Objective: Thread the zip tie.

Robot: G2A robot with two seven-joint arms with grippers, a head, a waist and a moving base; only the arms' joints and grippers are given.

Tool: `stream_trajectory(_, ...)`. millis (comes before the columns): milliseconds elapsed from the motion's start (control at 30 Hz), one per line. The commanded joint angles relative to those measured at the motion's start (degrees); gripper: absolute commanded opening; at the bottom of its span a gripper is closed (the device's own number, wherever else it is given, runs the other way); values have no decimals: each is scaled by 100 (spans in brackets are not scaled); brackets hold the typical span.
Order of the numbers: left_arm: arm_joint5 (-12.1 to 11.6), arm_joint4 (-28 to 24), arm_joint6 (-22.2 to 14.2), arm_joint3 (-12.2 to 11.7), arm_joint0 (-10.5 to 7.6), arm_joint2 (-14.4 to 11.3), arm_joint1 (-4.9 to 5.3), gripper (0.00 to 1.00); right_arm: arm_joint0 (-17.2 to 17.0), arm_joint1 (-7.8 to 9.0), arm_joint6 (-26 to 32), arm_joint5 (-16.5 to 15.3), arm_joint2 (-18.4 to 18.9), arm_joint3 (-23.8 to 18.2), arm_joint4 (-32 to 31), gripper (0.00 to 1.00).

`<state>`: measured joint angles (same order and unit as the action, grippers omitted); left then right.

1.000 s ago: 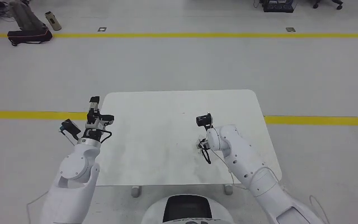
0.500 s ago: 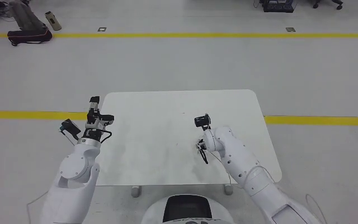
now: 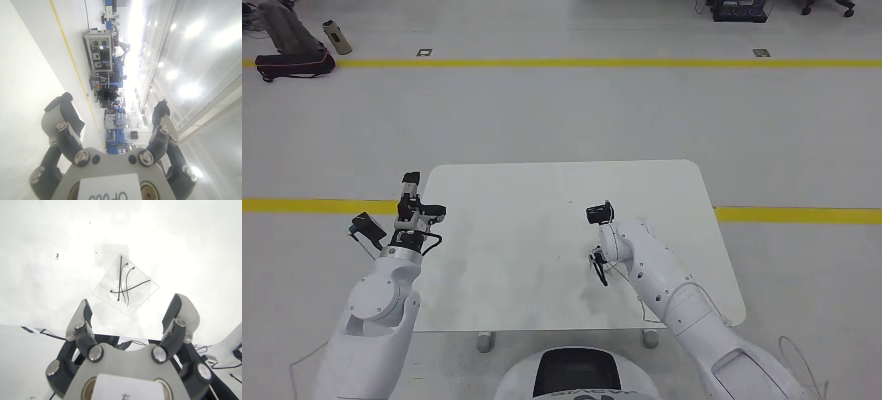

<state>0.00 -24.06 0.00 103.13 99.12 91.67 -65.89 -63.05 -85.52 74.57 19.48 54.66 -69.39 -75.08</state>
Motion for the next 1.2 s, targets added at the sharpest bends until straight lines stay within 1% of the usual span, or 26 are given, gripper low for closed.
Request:
stream_trajectory(0, 0, 0, 0, 0, 0, 0, 0, 100, 0, 0, 0, 0, 0, 0, 1, 100)
stream_trajectory(133, 0, 0, 0, 0, 0, 0, 0, 100, -16, -3, -26, -27, -20, -23, 4, 100)
stream_trajectory(267, 0, 0, 0, 0, 0, 0, 0, 100, -131, -18, -71, -41, -97, -157, -5, 100)
stream_trajectory(500, 0, 0, 0, 0, 0, 0, 0, 100, -131, -18, -71, -41, -97, -157, -5, 100)
stream_trajectory(600, 0, 0, 0, 0, 0, 0, 0, 100, -204, -20, -176, 0, 80, -133, 84, 100)
stream_trajectory(700, 0, 0, 0, 0, 0, 0, 0, 100, -269, -49, -143, 0, 218, -162, 57, 100)
stream_trajectory(900, 0, 0, 0, 0, 0, 0, 0, 100, -407, -154, 4, 0, 512, -301, -117, 100)
stream_trajectory(933, 0, 0, 0, 0, 0, 0, 0, 100, -429, -171, 22, 0, 541, -323, -163, 87)
stream_trajectory(967, 0, 0, 0, 0, 0, 0, 0, 100, -456, -194, 43, 0, 579, -350, -233, 68)
stream_trajectory(1000, 0, 0, 0, 0, 0, 0, 0, 100, -477, -211, 55, 0, 601, -371, -289, 54)
stream_trajectory(1033, 0, 0, 0, 0, 0, 0, 0, 100, -497, -230, 66, 0, 614, -393, -350, 47)
stream_trajectory(1100, 0, 0, 0, 0, 0, 0, 0, 100, -544, -273, 91, 0, 655, -439, -489, 44)
stream_trajectory(1167, 0, 0, 0, 0, 0, 0, 0, 100, -579, -312, 96, 0, 691, -479, -593, 43)
